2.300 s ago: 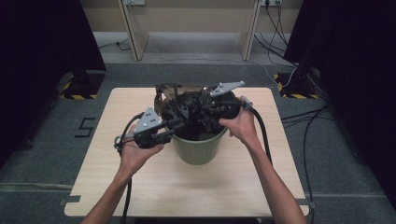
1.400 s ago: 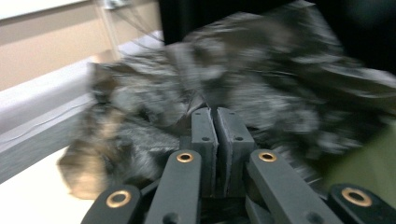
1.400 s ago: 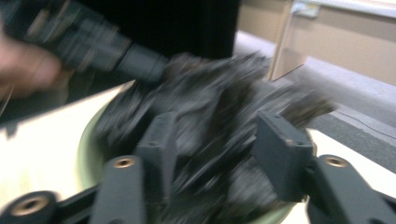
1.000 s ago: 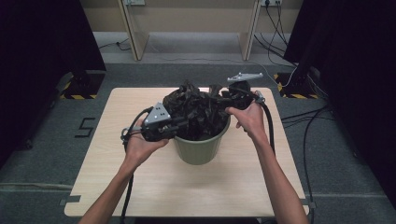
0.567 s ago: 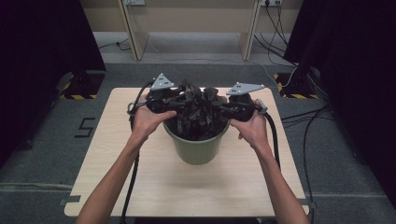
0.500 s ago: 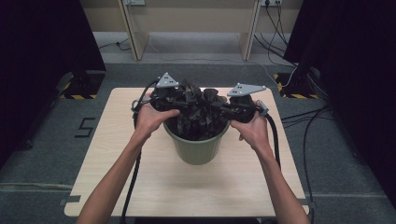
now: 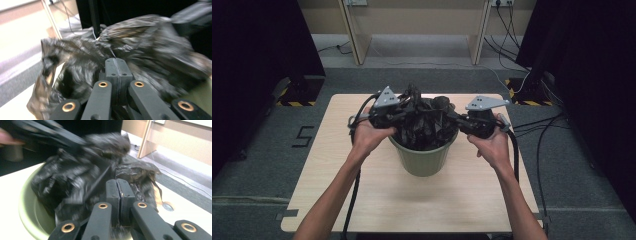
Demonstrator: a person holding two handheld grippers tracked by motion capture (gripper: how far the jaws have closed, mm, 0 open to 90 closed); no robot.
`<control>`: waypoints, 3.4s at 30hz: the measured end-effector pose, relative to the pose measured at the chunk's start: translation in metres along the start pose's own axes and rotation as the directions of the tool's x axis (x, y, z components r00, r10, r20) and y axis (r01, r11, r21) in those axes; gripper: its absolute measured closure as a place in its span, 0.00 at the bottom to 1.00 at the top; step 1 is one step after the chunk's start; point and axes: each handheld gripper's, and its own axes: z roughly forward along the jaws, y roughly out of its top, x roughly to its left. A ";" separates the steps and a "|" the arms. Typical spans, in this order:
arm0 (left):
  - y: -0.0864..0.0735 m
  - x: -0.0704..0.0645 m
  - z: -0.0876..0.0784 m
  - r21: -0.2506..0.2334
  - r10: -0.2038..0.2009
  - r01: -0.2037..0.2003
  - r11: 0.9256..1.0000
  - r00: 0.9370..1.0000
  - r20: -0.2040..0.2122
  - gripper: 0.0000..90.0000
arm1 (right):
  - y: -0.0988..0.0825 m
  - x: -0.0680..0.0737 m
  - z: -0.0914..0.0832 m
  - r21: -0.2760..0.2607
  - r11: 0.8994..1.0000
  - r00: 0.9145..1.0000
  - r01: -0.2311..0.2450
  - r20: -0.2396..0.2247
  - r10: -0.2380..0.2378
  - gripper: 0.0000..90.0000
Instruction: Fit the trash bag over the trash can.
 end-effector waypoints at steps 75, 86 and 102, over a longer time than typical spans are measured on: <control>-0.138 -0.043 -0.070 -0.085 -0.112 0.115 0.990 0.993 0.032 0.66 | -0.100 0.006 -0.014 0.099 0.987 0.992 -0.123 0.001 0.124 0.55; -0.069 -0.024 -0.056 -0.199 -0.182 0.183 0.963 0.983 0.023 0.38 | -0.061 -0.020 -0.035 -0.007 0.985 0.981 -0.175 0.080 0.175 0.47; -0.114 0.014 -0.051 -0.127 -0.204 0.198 0.972 0.978 -0.035 0.92 | -0.044 -0.057 0.037 0.114 0.975 0.976 -0.193 0.121 0.179 0.67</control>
